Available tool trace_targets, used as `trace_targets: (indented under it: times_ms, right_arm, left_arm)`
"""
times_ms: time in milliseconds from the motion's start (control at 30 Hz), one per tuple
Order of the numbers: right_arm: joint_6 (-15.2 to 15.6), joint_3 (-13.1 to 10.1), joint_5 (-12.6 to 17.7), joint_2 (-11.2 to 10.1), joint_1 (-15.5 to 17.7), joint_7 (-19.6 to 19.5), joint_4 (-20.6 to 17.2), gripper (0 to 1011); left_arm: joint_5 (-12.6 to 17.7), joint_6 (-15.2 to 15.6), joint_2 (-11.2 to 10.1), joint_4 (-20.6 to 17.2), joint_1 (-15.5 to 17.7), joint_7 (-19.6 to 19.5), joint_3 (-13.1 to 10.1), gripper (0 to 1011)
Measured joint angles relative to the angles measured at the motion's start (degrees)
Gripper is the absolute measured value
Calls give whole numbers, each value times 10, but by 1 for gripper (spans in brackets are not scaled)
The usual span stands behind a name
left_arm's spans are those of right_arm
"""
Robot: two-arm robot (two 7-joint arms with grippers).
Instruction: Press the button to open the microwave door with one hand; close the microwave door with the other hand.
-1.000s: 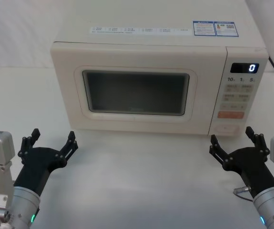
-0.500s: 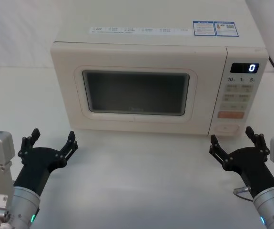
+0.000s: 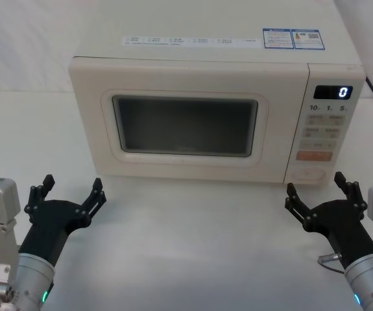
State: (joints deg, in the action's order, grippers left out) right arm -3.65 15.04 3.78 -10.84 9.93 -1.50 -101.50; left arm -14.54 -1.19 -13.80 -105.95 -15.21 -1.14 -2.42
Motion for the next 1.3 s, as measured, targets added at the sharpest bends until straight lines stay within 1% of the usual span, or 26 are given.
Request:
trace_targets:
  times_ms: [1300]
  right_arm:
    - [0, 0, 0, 0, 0, 0, 0, 1002]
  left_arm:
    - [0, 0, 0, 0, 0, 0, 0, 1001]
